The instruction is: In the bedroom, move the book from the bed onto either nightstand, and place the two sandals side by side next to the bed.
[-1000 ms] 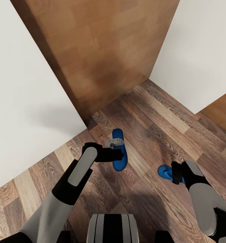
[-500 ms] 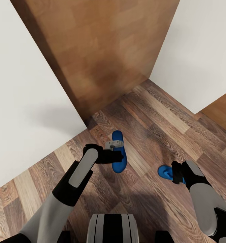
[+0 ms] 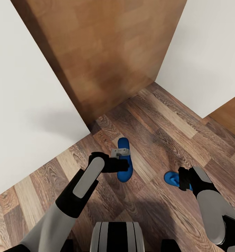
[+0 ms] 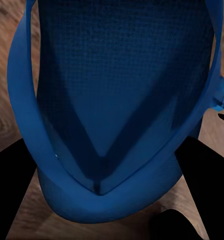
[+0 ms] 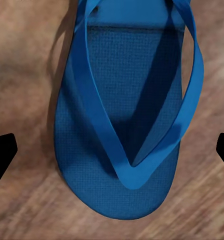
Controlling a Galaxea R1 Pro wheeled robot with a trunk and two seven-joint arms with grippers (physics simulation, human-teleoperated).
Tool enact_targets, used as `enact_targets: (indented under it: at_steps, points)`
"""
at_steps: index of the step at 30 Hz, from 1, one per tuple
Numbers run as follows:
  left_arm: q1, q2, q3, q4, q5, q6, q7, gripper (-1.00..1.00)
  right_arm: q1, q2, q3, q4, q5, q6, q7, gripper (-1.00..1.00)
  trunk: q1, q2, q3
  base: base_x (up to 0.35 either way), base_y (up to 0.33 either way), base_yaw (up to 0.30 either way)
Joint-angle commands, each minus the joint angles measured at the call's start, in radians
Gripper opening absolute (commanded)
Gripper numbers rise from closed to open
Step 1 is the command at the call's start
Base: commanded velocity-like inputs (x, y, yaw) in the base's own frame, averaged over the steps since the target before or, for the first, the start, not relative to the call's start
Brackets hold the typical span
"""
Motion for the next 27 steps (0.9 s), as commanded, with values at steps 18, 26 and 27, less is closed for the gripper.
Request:
enact_targets:
  at_steps: [18,26,27]
  points:
    - [0.004,-0.001,-0.002,-0.006,0.019,-0.001,0.025,-1.00,0.001,0.000,-0.003,-0.002,-0.001,0.013,-0.003,1.00,0.003,-0.002,-0.028,0.000,0.000,0.000]
    - [0.004,-0.001,-0.002,-0.006,0.020,-0.001,0.025,-1.00,0.001,0.000,-0.003,-0.003,-0.001,0.013,-0.003,1.00,0.005,-0.003,-0.043,0.000,0.000,0.000]
    - [0.004,-0.001,-0.003,-0.007,0.020,-0.001,0.025,-1.00,0.001,0.000,-0.003,-0.004,-0.001,0.013,-0.002,1.00,0.005,-0.003,-0.043,0.000,0.000,0.000]
